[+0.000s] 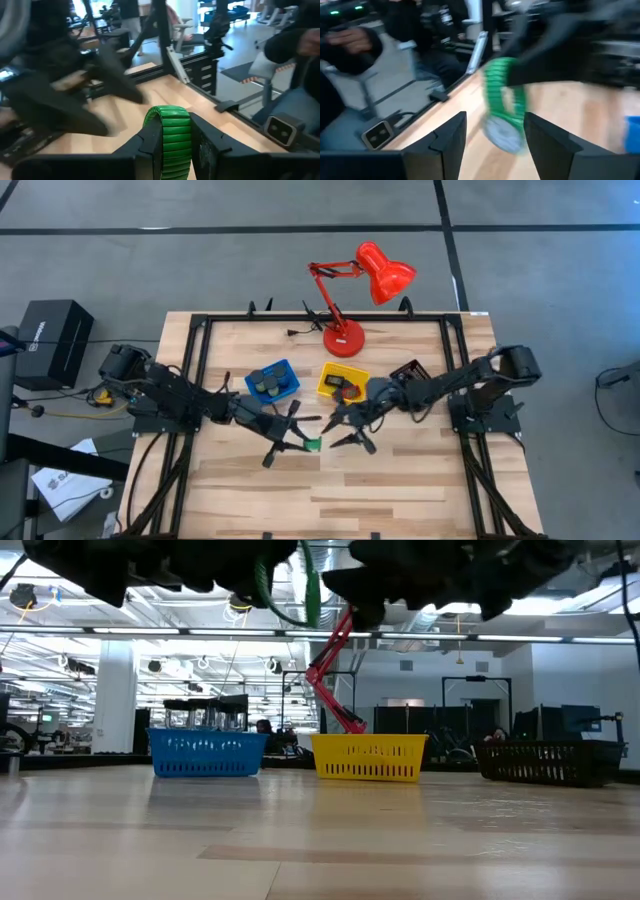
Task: Pick & Place Office items
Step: Put the green wrist watch into the black bin
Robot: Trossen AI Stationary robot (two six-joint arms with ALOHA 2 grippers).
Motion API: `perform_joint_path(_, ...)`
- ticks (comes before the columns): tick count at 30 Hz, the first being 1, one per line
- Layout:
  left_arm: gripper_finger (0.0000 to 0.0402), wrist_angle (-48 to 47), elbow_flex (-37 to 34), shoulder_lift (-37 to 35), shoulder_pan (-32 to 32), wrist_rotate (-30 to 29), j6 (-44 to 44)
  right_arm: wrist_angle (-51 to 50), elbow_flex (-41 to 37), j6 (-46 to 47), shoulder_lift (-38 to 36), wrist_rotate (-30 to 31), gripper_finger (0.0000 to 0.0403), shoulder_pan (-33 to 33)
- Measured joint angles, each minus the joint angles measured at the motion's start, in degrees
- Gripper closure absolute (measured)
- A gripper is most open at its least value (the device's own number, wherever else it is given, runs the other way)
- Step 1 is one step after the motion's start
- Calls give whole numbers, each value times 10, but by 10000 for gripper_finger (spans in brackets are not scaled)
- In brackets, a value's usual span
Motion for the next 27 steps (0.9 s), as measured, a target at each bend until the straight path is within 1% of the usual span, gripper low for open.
perform_joint_path(2, 334, 0, 0, 0, 10, 2, -1, -11, 30, 0, 26, -27, 215, -1)
perform_joint_path(4, 334, 0, 0, 0, 19, 23, -16, -30, 55, 0, 43, -42, 219, -1)
perform_joint_path(6, 334, 0, 0, 0, 22, 42, -31, -47, 80, 0, 62, -46, 222, -3)
perform_joint_path(9, 334, 0, 0, 0, 22, 45, -33, -76, 106, -1, 76, -57, 228, -8)
perform_joint_path(15, 334, -1, -1, 0, 21, 46, -34, -84, 124, 0, 88, -98, 240, -10)
perform_joint_path(19, 334, -2, -1, 0, 21, 46, -34, -80, 125, 0, 87, -139, 250, -10)
perform_joint_path(21, 334, -2, -1, 0, 22, 41, -33, -78, 125, 0, 87, -144, 259, -7)
perform_joint_path(25, 334, -2, -1, 0, 22, -2, -19, -80, 125, 0, 87, -145, 281, -4)
perform_joint_path(27, 334, -2, -1, 0, 22, -11, -18, -81, 125, 0, 87, -145, 292, -5)
